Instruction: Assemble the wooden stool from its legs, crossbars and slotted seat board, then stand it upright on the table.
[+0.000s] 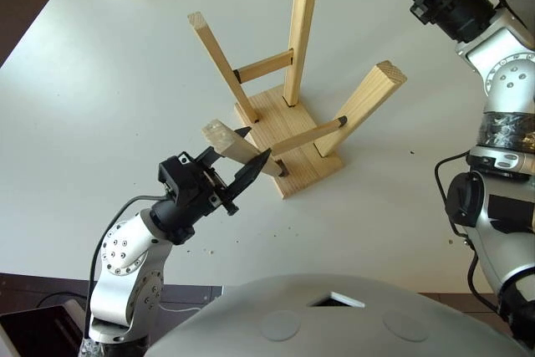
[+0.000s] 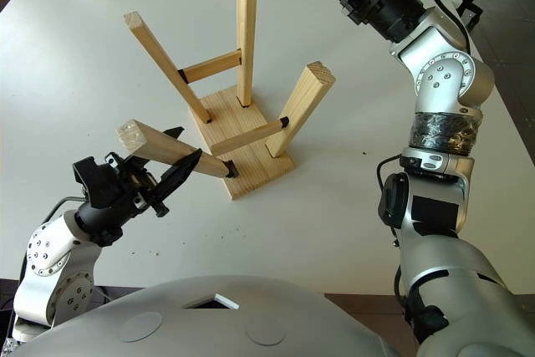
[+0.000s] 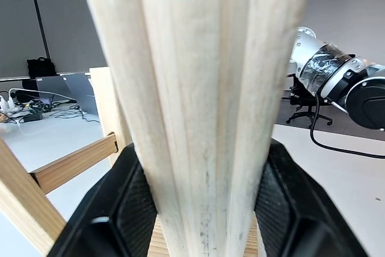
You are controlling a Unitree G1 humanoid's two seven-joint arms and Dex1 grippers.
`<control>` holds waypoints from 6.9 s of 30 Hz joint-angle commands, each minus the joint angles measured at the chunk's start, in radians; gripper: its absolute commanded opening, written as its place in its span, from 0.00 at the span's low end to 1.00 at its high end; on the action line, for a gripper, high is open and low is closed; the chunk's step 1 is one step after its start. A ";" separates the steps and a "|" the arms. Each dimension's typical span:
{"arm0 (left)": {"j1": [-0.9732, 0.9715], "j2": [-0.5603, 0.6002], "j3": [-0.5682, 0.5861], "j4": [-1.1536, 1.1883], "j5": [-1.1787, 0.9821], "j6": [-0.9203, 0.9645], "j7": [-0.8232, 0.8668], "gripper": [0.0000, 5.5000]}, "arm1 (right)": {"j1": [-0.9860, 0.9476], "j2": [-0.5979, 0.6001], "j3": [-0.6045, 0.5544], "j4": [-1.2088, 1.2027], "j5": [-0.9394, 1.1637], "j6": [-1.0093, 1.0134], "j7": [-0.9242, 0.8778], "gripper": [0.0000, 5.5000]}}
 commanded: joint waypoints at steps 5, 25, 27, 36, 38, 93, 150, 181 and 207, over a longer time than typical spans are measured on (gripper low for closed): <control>0.015 0.030 -0.032 0.057 0.072 -0.054 0.000 0.37 | -0.018 0.003 0.014 0.005 -0.015 0.030 0.007 0.93; -0.076 0.246 0.053 0.123 -0.043 0.061 -0.074 0.37 | 0.055 0.030 -0.033 -0.082 0.012 0.070 -0.053 0.93; -0.083 0.263 0.054 0.111 -0.057 0.087 -0.078 0.37 | 0.060 0.035 -0.038 -0.092 0.013 0.077 -0.059 0.93; -0.118 0.320 0.119 0.100 -0.128 0.183 -0.078 0.37 | 0.093 0.046 -0.046 -0.128 0.033 0.091 -0.088 0.93; -0.118 0.332 0.138 0.110 -0.132 0.196 -0.083 0.37 | 0.098 0.047 -0.049 -0.132 0.038 0.093 -0.094 0.93; -0.636 0.444 -0.110 0.327 -0.014 0.527 -0.137 0.37 | 0.356 0.209 -0.088 -0.453 0.185 0.074 -0.355 0.93; -0.818 0.499 -0.482 0.630 0.137 0.386 -0.382 0.37 | 0.450 0.173 -0.044 -0.510 0.187 -0.090 -0.392 0.93; -0.661 0.532 -0.416 0.522 0.042 0.480 -0.179 0.37 | 0.310 0.074 0.004 -0.650 0.090 -0.040 -0.543 0.79; -0.542 0.606 -0.293 0.444 -0.042 0.514 -0.101 0.37 | 0.580 -0.136 -0.112 -0.547 -0.192 -0.002 -0.566 0.08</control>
